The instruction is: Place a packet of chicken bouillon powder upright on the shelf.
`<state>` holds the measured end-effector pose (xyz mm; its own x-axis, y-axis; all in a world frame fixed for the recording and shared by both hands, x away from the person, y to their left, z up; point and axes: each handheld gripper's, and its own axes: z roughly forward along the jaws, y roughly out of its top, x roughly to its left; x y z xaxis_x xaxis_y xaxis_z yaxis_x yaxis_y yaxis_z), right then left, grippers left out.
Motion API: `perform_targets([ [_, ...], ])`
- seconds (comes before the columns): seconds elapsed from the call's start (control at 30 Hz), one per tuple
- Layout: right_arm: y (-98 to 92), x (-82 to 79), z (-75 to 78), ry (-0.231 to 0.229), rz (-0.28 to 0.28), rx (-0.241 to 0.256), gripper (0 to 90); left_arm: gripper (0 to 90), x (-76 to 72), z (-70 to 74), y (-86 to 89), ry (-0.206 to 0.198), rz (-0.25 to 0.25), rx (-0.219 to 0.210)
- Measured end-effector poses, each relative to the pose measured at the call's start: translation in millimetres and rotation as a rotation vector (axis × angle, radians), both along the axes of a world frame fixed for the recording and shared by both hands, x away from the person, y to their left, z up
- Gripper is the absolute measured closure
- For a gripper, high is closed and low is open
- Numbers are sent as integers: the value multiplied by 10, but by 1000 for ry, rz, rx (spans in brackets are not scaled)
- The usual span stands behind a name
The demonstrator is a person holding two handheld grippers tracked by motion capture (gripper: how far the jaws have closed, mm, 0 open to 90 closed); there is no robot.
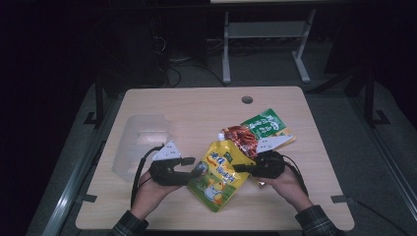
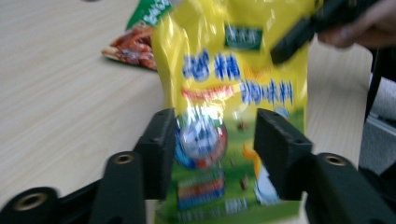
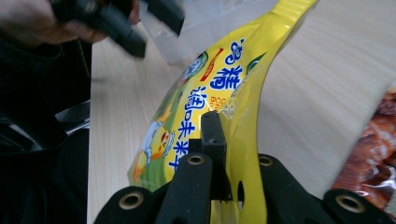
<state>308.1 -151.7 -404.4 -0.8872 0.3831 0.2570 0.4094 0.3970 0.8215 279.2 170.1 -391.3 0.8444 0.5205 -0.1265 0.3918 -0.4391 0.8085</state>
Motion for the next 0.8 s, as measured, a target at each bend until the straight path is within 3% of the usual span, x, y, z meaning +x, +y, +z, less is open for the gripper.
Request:
perform_targets([
  [0.07,-13,13,44,-7,-13,3,900,372,-31,-47,17,3,-24,30],
  [0.37,-12,74,213,-7,-46,40,900,176,-233,-266,68,-5,-85,89],
  [0.5,63,98,338,-20,-55,38,900,147,-330,-342,79,-22,-126,109],
  [0.67,132,134,410,-25,-62,39,900,143,-360,-401,73,-7,-131,97],
  [0.8,218,174,483,-27,-76,25,900,145,-368,-431,66,-22,-142,98],
])
